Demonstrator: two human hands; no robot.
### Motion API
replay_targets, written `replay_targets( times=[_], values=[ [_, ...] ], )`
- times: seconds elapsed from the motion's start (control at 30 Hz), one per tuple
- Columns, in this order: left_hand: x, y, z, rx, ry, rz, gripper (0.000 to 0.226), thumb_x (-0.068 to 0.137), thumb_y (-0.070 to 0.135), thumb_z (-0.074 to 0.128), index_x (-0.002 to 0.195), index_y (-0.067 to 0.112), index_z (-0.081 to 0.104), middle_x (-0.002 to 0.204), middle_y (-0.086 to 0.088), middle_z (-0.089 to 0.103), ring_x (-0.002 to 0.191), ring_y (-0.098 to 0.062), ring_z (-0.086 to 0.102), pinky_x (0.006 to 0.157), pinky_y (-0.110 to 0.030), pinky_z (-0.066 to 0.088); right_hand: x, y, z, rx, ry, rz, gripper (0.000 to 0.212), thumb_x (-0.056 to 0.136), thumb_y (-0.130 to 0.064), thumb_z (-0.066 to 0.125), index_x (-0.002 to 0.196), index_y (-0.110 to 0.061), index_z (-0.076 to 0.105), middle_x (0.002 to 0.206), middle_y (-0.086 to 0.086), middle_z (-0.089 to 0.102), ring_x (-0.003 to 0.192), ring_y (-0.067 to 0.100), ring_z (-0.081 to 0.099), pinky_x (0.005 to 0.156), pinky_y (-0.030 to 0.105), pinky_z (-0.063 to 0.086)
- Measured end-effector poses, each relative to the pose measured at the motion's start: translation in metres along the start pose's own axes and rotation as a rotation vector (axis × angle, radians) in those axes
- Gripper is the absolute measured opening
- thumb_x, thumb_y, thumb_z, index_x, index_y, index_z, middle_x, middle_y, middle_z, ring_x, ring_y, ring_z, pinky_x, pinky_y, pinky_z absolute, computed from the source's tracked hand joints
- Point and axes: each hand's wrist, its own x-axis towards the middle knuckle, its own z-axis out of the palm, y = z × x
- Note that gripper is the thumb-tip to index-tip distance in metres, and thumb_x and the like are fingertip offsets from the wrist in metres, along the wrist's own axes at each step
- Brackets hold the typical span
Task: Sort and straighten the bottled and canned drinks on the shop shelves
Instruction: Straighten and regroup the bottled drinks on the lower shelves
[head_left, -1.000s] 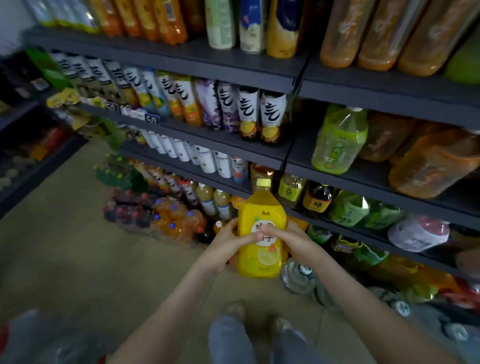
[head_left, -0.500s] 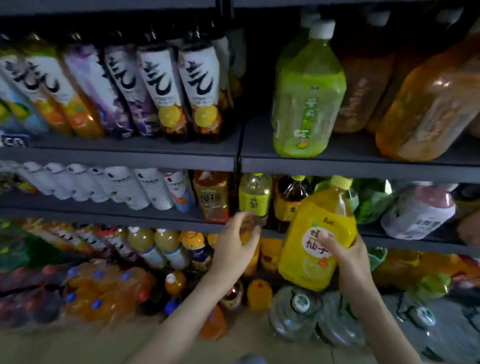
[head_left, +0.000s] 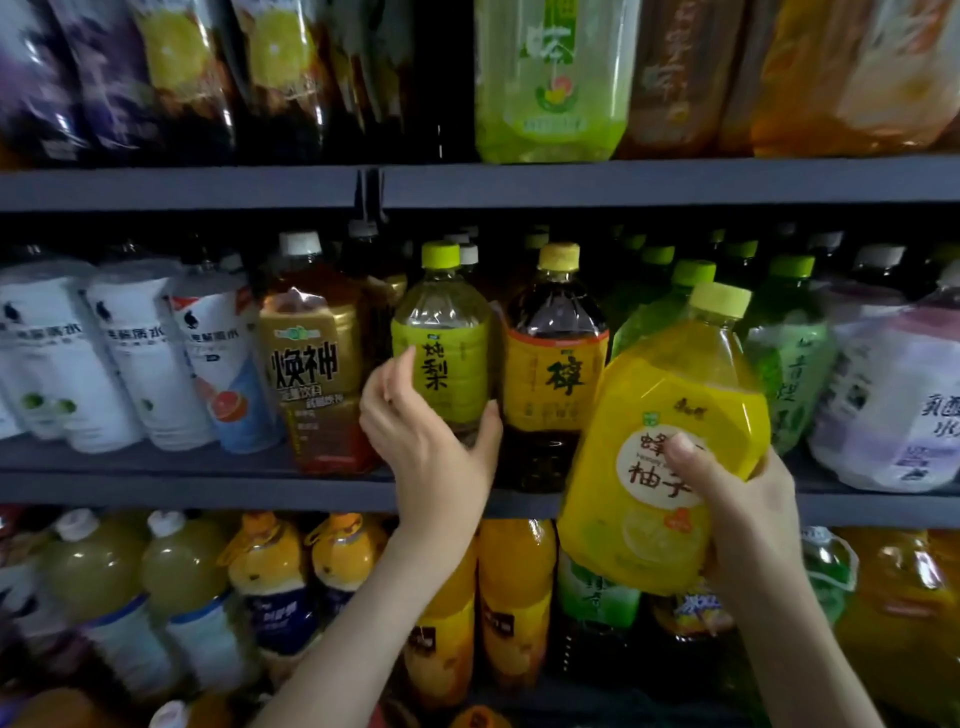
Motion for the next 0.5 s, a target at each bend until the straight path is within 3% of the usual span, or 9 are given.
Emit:
replay_targets(
  times=[0.07, 0.17, 0.27, 0.4, 0.5],
  values=[
    [-0.001, -0.002, 0.005, -0.038, 0.057, 0.03, 0.067, 0.079, 0.023, 0.07, 0.132, 0.006, 0.034, 0.127, -0.021, 0.037, 0.116, -0.03, 0.038, 0.098, -0.042, 0.041, -0.001, 0.009, -0.003, -0.007, -0.009, -0.016, 0.088, 0.04, -0.055, 0.083, 0.115, -0.015, 0.062, 0.1, 0.008, 0.073, 0.089, 0.025, 0.071, 0.07, 0.042, 0.059],
    [-0.009, 0.014, 0.009, -0.142, 0.009, 0.143, 0.052, 0.086, 0.027, 0.059, 0.129, 0.007, 0.038, 0.121, -0.012, 0.042, 0.111, -0.022, 0.044, 0.098, -0.021, 0.037, 0.001, 0.012, -0.009, -0.006, 0.019, -0.03, 0.099, 0.031, -0.068, 0.083, 0.114, -0.017, 0.062, 0.099, 0.008, 0.073, 0.088, 0.025, 0.072, 0.068, 0.04, 0.059],
    [-0.014, 0.033, 0.018, -0.124, -0.159, 0.163, 0.061, 0.089, 0.034, 0.055, 0.136, 0.0, 0.035, 0.131, -0.016, 0.042, 0.124, -0.024, 0.04, 0.108, -0.011, 0.023, 0.001, 0.007, -0.014, 0.0, 0.047, -0.034, 0.096, 0.028, -0.069, 0.083, 0.11, -0.022, 0.063, 0.098, 0.005, 0.073, 0.086, 0.023, 0.072, 0.068, 0.041, 0.059],
    [0.0, 0.059, 0.031, -0.076, -0.178, 0.149, 0.078, 0.089, 0.036, 0.059, 0.146, -0.001, 0.021, 0.147, -0.019, 0.032, 0.137, -0.028, 0.027, 0.111, -0.026, 0.02, 0.001, 0.0, -0.026, -0.02, 0.075, -0.066, 0.076, 0.044, -0.054, 0.081, 0.111, -0.023, 0.063, 0.101, 0.005, 0.073, 0.089, 0.023, 0.071, 0.071, 0.043, 0.059],
    [0.018, 0.077, 0.038, -0.046, -0.239, 0.104, 0.099, 0.084, 0.041, 0.067, 0.15, 0.002, 0.004, 0.153, -0.016, 0.022, 0.142, -0.026, 0.018, 0.112, -0.028, 0.019, 0.0, -0.002, -0.033, -0.027, 0.12, -0.097, 0.086, 0.042, -0.058, 0.083, 0.116, -0.02, 0.06, 0.105, 0.008, 0.071, 0.092, 0.024, 0.071, 0.074, 0.046, 0.058]
  ],
)
